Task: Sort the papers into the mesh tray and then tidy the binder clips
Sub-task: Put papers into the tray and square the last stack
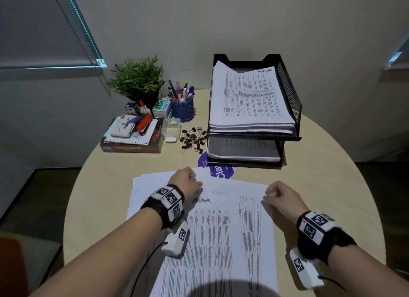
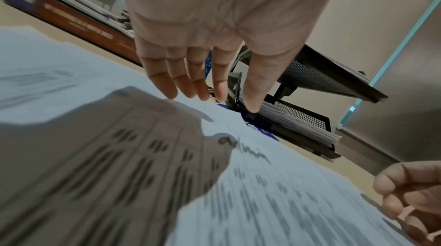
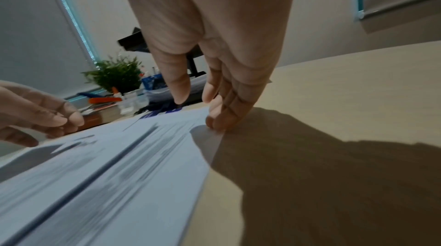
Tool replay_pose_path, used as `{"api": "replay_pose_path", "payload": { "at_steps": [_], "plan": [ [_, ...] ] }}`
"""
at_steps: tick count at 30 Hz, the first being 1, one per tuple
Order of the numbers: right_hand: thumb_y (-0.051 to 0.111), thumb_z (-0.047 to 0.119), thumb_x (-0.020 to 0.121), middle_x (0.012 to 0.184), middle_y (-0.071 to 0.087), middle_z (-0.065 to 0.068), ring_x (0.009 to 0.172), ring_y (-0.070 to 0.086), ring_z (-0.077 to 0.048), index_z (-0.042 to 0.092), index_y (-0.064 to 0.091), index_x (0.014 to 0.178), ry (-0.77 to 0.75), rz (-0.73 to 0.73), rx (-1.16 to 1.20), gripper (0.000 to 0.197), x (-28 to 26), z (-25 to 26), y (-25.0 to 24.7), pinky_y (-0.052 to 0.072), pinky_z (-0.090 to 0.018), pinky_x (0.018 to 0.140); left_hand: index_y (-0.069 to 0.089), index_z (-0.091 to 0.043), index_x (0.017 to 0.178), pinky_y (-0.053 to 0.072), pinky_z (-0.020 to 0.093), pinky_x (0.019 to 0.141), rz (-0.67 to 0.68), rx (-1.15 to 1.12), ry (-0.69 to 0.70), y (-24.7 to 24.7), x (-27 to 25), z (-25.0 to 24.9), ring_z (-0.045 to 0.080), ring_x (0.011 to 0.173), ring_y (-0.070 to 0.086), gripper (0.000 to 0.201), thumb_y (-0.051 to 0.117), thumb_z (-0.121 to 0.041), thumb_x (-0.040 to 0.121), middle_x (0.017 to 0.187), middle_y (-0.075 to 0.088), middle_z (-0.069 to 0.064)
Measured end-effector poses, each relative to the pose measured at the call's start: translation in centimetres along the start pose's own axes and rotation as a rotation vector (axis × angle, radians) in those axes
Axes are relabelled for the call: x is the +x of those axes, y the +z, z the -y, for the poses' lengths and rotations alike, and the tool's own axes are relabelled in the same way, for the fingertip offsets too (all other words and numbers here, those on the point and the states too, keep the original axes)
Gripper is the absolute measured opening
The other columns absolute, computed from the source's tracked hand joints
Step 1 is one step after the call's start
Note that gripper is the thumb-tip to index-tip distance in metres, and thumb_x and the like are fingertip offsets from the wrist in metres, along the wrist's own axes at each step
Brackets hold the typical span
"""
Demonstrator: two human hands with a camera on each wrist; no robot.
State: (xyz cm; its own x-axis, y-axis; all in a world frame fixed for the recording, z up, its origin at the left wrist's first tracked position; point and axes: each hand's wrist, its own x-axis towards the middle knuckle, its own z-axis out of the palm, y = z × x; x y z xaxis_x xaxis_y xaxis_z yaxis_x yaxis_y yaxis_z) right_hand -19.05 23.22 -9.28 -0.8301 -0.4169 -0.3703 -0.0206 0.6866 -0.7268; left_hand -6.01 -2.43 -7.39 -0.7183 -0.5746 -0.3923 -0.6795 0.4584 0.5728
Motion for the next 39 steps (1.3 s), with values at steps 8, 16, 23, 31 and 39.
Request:
{"api": "replay_pose_path", "payload": {
  "at_steps": [8,16,23,31,39],
  "plan": [
    [0.061,0.017,0.086,0.078,0.055,-0.001,0.068,0.048,-0.017,0.011,0.055,0.093,0.004,0.124,-0.136,0.011,-7.8,0.1,5.5,0.034,-0.025,0.057,0.044,-0.013,0.127,0.044,0.037,0.097,-0.018,0.195,-0.179,1.2,-8.1,7.0,0.029,0.119,0.045,0.059,0.066,-0.04,0.078,0.13,0.043,0.01],
    [0.06,0.031,0.088,0.077,0.052,0.004,0.065,0.048,-0.003,0.009,0.046,0.125,0.092,0.115,-0.153,0.045,-12.9,0.7,9.1,0.033,-0.016,0.052,0.015,-0.007,0.147,0.039,0.034,0.103,0.046,0.075,-0.16,1.3,-12.0,9.7,0.029,0.129,0.041,0.088,0.065,-0.037,0.082,0.143,0.034,0.015],
    [0.07,0.029,0.077,0.132,0.053,-0.011,0.118,0.052,-0.027,0.002,0.044,0.132,0.227,0.13,0.092,0.066,-12.7,0.2,10.2,0.042,-0.035,0.094,0.02,-0.004,0.147,0.043,0.025,0.086,0.058,-0.434,-0.251,0.4,-12.2,10.5,0.022,0.116,0.05,0.078,0.064,-0.007,0.084,0.135,0.046,0.013],
    [0.051,-0.01,0.087,0.11,0.065,-0.015,0.098,0.061,-0.028,0.008,0.058,0.104,0.202,0.047,0.374,0.025,-13.3,0.0,9.3,0.047,-0.031,0.081,0.041,-0.002,0.136,0.046,0.008,0.063,0.046,-0.575,-0.233,0.7,-12.8,10.4,0.018,0.092,0.057,0.058,0.065,-0.001,0.083,0.112,0.054,0.008],
    [0.06,-0.007,0.086,0.115,0.064,-0.015,0.089,0.063,-0.02,-0.005,0.054,0.101,0.222,0.059,0.781,0.016,-13.8,0.3,8.5,0.043,-0.03,0.091,0.054,-0.006,0.115,0.046,0.009,0.064,0.157,-0.74,-0.191,1.4,-13.9,9.2,0.001,0.073,0.052,0.028,0.052,0.008,0.09,0.095,0.059,-0.004]
  ]
}}
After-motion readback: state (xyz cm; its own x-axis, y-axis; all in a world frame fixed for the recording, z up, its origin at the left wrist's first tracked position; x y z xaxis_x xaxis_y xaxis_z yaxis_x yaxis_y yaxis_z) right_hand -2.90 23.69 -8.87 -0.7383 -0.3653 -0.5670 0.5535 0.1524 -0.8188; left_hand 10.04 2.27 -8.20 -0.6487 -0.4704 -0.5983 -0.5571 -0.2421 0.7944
